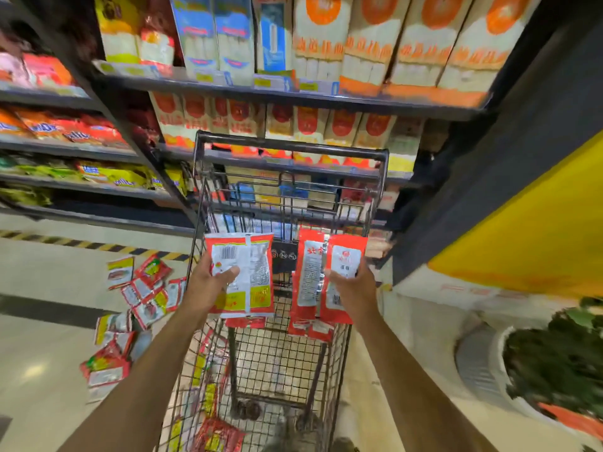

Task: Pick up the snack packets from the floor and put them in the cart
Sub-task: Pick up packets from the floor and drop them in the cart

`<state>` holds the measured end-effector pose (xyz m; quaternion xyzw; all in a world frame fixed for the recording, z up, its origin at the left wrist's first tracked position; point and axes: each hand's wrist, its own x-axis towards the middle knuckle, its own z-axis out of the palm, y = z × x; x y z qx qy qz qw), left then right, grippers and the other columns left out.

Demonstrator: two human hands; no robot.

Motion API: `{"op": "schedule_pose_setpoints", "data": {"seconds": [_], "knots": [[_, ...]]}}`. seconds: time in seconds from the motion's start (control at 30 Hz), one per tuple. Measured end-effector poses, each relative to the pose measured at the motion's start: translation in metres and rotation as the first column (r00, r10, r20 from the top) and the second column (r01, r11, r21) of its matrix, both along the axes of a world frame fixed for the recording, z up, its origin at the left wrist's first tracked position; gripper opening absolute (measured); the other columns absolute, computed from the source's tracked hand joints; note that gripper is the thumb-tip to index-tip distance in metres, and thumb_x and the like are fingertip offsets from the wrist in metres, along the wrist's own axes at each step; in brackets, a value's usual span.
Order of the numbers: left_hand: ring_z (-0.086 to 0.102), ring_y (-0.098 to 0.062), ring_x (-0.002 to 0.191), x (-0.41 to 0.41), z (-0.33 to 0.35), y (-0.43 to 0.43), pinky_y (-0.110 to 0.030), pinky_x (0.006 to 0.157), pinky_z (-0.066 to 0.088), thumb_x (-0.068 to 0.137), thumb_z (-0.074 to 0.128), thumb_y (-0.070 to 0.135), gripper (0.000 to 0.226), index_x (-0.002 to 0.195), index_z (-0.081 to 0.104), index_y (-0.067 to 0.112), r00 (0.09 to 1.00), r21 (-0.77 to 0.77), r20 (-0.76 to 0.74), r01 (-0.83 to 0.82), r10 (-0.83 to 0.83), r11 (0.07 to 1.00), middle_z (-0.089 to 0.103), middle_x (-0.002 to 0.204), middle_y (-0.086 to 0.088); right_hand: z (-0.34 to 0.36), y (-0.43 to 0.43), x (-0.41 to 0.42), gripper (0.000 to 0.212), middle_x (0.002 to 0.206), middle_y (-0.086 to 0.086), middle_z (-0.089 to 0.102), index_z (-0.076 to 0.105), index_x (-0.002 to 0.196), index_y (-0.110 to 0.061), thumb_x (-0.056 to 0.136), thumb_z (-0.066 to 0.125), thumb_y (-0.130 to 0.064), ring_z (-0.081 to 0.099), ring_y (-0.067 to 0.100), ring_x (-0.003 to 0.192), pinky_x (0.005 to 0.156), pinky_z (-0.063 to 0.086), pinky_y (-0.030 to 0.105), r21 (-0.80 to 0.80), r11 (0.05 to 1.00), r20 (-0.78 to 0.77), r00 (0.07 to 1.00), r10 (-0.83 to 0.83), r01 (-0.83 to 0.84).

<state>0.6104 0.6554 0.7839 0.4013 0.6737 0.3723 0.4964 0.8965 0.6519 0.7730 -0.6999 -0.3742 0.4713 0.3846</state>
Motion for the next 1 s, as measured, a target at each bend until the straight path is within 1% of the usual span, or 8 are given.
{"op": "schedule_pose_setpoints", "data": {"seconds": [0.2,0.3,0.43,0.57,0.7,0.8,0.9,1.0], "knots": [[0.070,-0.008,0.097,-0.025,-0.088,0.034,-0.020,0.076,0.058,0.097,0.069,0.005,0.033,0.127,0.062,0.016,0.992,-0.040,-0.118,0.032,-0.037,0.999,0.073,0.113,0.005,-0.107,0.028,-0.032,0.037,0.111,0.002,0.077,0.067,0.119,-0.019,0.086,0.081,-0.016,0.074,0.019,0.096,0.084,0.060,0.039,-0.077,0.996,0.065,0.997,-0.047,0.052],[0.072,-0.023,0.099,-0.034,-0.134,0.052,-0.037,0.085,0.059,0.097,0.071,0.007,0.030,0.119,0.065,0.025,0.984,-0.070,-0.179,0.011,-0.023,0.998,0.074,0.113,-0.004,-0.146,0.040,-0.045,0.045,0.123,0.002,0.074,0.060,0.129,-0.019,0.089,0.080,-0.016,0.071,0.027,0.112,0.096,0.058,0.045,-0.138,0.986,0.132,0.988,-0.078,0.097],[0.070,-0.037,0.112,-0.052,-0.210,0.075,-0.057,0.096,0.057,0.087,0.075,0.025,0.044,0.129,0.065,0.019,0.977,-0.132,-0.214,-0.020,-0.009,0.991,0.073,0.121,-0.012,-0.191,0.059,-0.052,0.035,0.123,0.004,0.070,0.056,0.124,-0.017,0.094,0.074,-0.012,0.067,0.026,0.112,0.086,0.050,0.026,-0.250,0.964,0.208,0.977,-0.040,0.093],[0.067,-0.034,0.110,-0.052,-0.264,0.097,-0.044,0.091,0.052,0.093,0.074,0.012,0.051,0.140,0.057,0.010,0.977,-0.211,-0.208,-0.004,-0.041,0.977,0.068,0.125,-0.020,-0.232,0.073,-0.056,0.035,0.127,0.008,0.067,0.056,0.125,-0.018,0.095,0.073,-0.019,0.064,0.029,0.119,0.081,0.047,0.028,-0.337,0.932,0.324,0.946,-0.021,0.136],[0.068,-0.034,0.101,-0.049,-0.297,0.111,-0.040,0.086,0.058,0.095,0.071,0.012,0.046,0.138,0.056,0.008,0.953,-0.283,-0.292,-0.003,-0.083,0.959,0.068,0.115,-0.016,-0.263,0.086,-0.057,0.052,0.137,0.014,0.061,0.048,0.139,-0.017,0.096,0.069,-0.034,0.055,0.035,0.129,0.103,0.050,0.042,-0.436,0.872,0.426,0.905,-0.018,0.222],[0.061,-0.026,0.074,-0.039,-0.302,0.115,-0.029,0.071,0.062,0.098,0.063,0.001,0.033,0.129,0.054,-0.003,0.931,-0.314,-0.349,-0.006,-0.110,0.950,0.060,0.095,-0.013,-0.275,0.087,-0.058,0.042,0.132,0.012,0.062,0.050,0.134,-0.017,0.095,0.066,-0.025,0.058,0.034,0.124,0.101,0.050,0.039,-0.380,0.883,0.481,0.875,-0.064,0.273],[0.058,-0.034,0.113,-0.027,-0.292,0.108,-0.050,0.105,0.047,0.093,0.068,0.006,0.054,0.142,0.047,-0.003,0.858,-0.249,-0.509,-0.062,-0.076,0.967,0.046,0.116,-0.004,-0.277,0.077,-0.060,0.047,0.143,0.011,0.055,0.049,0.141,-0.013,0.097,0.066,-0.019,0.049,0.028,0.135,0.097,0.039,0.026,-0.268,0.911,0.472,0.867,-0.159,0.313],[0.049,-0.038,0.120,-0.021,-0.274,0.088,-0.045,0.105,0.039,0.089,0.062,-0.002,0.055,0.141,0.045,-0.012,0.816,-0.118,-0.574,0.001,-0.069,0.993,0.056,0.114,-0.020,-0.264,0.067,-0.064,0.063,0.155,0.017,0.040,0.041,0.151,-0.003,0.094,0.066,-0.017,0.034,0.029,0.143,0.115,0.024,0.029,-0.208,0.944,0.500,0.857,-0.124,0.258]]}}
